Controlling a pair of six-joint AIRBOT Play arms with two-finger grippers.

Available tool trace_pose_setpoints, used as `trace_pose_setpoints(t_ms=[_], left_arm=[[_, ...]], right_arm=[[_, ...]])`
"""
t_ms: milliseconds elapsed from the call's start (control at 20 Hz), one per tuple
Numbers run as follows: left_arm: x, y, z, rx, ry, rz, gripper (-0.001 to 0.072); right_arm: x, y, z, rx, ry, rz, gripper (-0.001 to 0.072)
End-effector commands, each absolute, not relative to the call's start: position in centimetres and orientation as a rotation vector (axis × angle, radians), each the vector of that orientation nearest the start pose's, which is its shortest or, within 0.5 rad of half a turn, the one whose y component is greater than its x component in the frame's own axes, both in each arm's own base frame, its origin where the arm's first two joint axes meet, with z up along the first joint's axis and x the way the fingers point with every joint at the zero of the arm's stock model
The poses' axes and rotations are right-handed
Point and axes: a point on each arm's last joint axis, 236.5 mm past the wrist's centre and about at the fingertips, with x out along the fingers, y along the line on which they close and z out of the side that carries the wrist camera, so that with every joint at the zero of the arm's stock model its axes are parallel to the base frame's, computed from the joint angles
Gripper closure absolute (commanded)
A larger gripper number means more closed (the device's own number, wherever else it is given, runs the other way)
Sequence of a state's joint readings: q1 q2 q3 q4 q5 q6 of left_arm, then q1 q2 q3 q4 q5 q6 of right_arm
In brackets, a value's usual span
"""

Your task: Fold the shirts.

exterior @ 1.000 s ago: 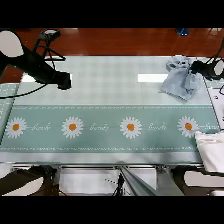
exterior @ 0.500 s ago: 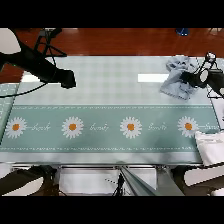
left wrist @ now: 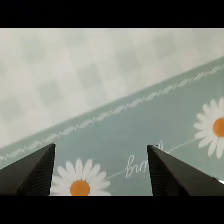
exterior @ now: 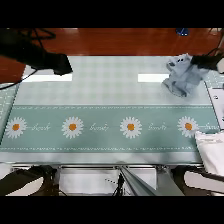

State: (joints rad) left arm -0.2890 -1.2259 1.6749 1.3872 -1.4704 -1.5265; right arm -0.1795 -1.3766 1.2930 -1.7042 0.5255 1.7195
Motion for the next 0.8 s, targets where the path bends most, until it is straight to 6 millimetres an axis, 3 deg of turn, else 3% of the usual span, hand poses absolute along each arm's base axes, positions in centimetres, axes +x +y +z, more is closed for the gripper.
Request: trace_pose_setpoints(t_ms=[0,150,250,400,450,550,650,750], left_arm=[[36.2,-15.3,27.9,0.066,0.809,-0.456,-0.0007],[33.7,-14.5,36.3,0.055,0.589,-0.465,-0.0007],[31.0,-13.7,41.1,0.048,0.456,-0.469,-0.0007],[26.8,-12.4,44.6,0.041,0.343,-0.470,-0.0007],[25.7,-12.1,45.0,0.040,0.327,-0.471,-0.0007],[24.2,-11.7,44.9,0.044,0.327,-0.471,-0.0007],[23.7,-11.5,43.3,0.055,0.394,-0.472,-0.0007],[23.9,-11.5,40.5,0.062,0.499,-0.468,-0.0007]], right_arm=[[48.4,-8.4,25.4,-0.036,0.319,-0.195,0.0699],[42.6,-3.6,36.8,-0.050,0.074,-0.111,0.0700],[38.1,-0.3,42.8,-0.045,-0.069,-0.035,0.0698],[32.2,2.9,48.4,-0.015,-0.201,0.067,0.0698],[30.8,3.4,49.3,-0.004,-0.214,0.091,0.0698],[29.4,4.2,49.1,0.034,-0.178,0.129,0.0698],[29.7,5.7,46.6,0.068,-0.066,0.183,0.0698],[30.6,8.8,43.0,0.100,0.084,0.285,0.0699]])
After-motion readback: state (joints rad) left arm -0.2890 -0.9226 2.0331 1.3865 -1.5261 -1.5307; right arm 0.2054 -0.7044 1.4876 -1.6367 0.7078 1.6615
